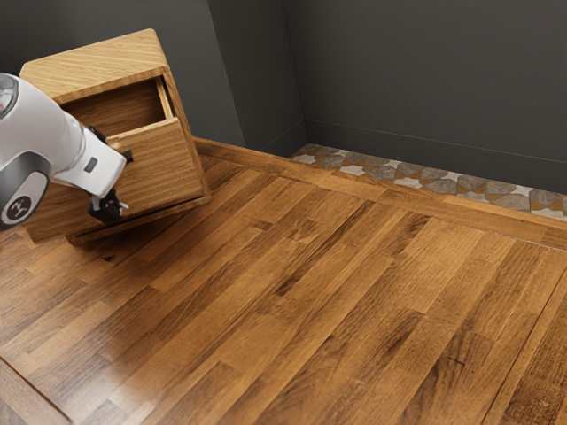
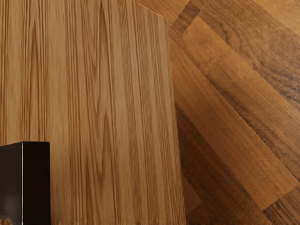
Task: Pull the drawer handle with one arm to open the drawer
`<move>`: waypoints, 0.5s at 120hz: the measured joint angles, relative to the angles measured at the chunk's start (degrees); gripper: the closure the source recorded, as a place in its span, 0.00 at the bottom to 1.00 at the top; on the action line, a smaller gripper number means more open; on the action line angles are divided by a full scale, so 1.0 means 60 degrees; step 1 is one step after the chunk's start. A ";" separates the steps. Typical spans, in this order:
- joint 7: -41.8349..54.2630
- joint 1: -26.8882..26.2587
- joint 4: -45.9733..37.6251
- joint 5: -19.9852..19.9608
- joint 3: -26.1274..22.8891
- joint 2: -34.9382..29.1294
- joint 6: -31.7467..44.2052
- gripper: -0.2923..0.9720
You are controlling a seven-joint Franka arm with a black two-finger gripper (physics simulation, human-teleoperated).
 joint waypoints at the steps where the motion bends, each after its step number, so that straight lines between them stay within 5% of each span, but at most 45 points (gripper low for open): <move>1: -0.0006 0.0004 -0.0001 0.0005 -0.0001 0.0000 -0.0001 0.35; 36: -0.0334 0.0090 -0.0016 0.0646 -0.0071 -0.0282 0.0019 0.29; 48: -0.0445 0.0098 0.0181 0.0737 -0.0817 -0.0668 -0.0287 0.26; 52: -0.0479 0.0098 0.0887 0.0427 -0.1562 -0.0656 -0.0830 0.25; 60: -0.0739 0.0077 0.4200 -0.1307 -0.2227 0.0764 -0.2788 0.25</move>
